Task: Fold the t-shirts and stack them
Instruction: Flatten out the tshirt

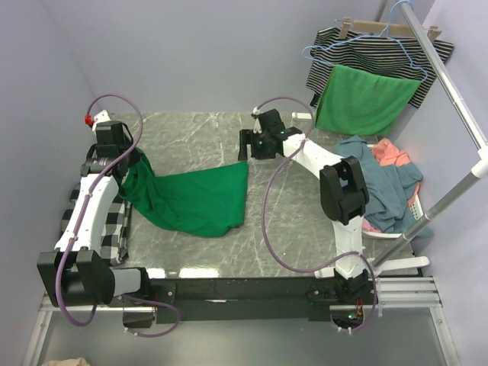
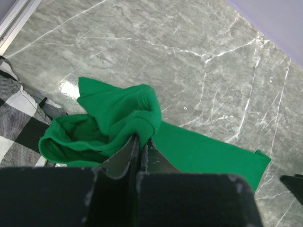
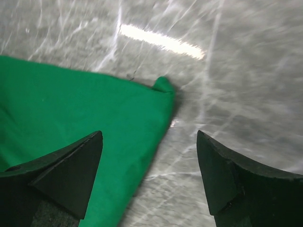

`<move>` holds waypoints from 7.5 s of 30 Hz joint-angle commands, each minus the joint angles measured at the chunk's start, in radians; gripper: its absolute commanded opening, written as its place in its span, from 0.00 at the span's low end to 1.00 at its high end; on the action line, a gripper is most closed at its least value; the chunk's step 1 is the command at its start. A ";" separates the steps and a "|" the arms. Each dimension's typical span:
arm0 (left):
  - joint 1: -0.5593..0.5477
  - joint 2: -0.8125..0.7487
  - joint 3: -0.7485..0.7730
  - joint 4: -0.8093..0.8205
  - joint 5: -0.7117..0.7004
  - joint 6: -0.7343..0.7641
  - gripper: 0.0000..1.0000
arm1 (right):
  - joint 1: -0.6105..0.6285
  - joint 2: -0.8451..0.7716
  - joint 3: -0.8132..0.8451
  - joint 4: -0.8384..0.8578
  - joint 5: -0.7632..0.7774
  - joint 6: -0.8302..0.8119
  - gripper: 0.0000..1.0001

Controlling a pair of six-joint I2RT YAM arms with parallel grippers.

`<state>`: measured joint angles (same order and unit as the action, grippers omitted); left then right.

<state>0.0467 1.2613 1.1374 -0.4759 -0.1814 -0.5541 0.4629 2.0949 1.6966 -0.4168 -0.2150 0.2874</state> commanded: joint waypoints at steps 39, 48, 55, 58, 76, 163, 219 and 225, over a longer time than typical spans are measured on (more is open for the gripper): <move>0.004 -0.014 -0.021 0.039 0.040 -0.006 0.01 | -0.003 0.133 0.147 -0.021 -0.047 0.049 0.00; 0.002 -0.105 0.105 -0.010 0.198 0.039 0.01 | -0.001 -0.263 -0.009 -0.022 0.060 -0.002 0.00; 0.002 -0.232 0.277 -0.105 0.368 0.100 0.01 | 0.006 -0.715 -0.164 -0.065 0.149 -0.021 0.00; 0.002 -0.312 0.321 -0.124 0.413 0.102 0.01 | 0.014 -0.897 -0.228 -0.097 0.175 -0.008 0.00; 0.002 -0.517 0.406 -0.247 0.449 0.079 0.06 | 0.080 -1.326 -0.224 -0.247 0.239 0.027 0.00; -0.018 1.148 0.923 0.067 0.439 0.292 0.93 | -0.124 0.071 -0.213 0.029 0.043 0.096 0.75; 0.050 0.946 0.786 0.097 0.174 0.241 0.90 | -0.099 0.051 -0.245 -0.008 0.062 0.075 0.71; 0.033 0.788 0.564 0.189 0.341 0.145 0.90 | -0.029 -0.068 -0.324 0.035 0.157 0.082 0.75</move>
<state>0.0998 2.2391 1.8431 -0.3912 0.0326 -0.3386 0.3744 2.0880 1.4601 -0.2653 -0.1478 0.3798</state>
